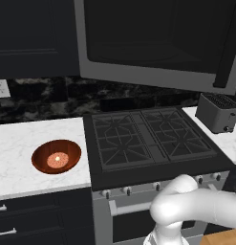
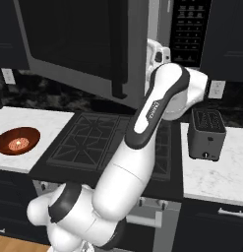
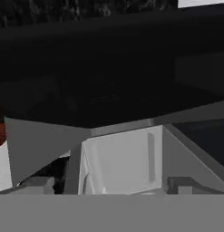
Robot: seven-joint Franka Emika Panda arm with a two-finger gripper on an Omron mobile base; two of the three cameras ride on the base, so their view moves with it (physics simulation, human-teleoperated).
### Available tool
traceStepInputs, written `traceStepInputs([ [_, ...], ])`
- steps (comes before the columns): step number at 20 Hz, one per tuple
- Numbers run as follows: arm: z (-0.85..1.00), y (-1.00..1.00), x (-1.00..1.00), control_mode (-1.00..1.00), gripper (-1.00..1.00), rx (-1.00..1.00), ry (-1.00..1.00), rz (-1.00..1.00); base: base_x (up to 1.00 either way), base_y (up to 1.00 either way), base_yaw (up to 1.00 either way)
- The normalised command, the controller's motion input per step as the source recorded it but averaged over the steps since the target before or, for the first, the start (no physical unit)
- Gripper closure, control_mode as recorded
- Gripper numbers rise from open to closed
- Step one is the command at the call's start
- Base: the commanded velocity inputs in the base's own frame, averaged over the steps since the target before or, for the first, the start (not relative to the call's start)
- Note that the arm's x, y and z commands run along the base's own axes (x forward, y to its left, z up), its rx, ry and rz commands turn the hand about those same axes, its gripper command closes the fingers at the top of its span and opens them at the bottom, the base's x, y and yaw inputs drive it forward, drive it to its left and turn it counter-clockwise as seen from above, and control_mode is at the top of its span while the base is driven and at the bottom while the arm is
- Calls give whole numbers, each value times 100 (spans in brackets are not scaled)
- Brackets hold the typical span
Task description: Open the microwave, place the bowl with waffle inside the microwave, then close the microwave door and turn it on.
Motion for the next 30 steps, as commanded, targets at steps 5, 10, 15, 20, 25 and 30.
traceStepInputs([
  [5,0,77,-96,-100,-100,-5,0,30,0,0,0],
  [10,0,99,-83,-100,-100,-8,0,24,0,0,0],
  [15,0,100,-95,-100,-100,-10,0,20,0,0,0],
  [20,0,100,-84,-100,-100,-10,-1,15,0,0,0],
  [25,0,100,-54,-100,-100,-9,-3,9,0,0,0],
  [30,0,79,-17,-100,-100,-3,-2,2,0,0,0],
])
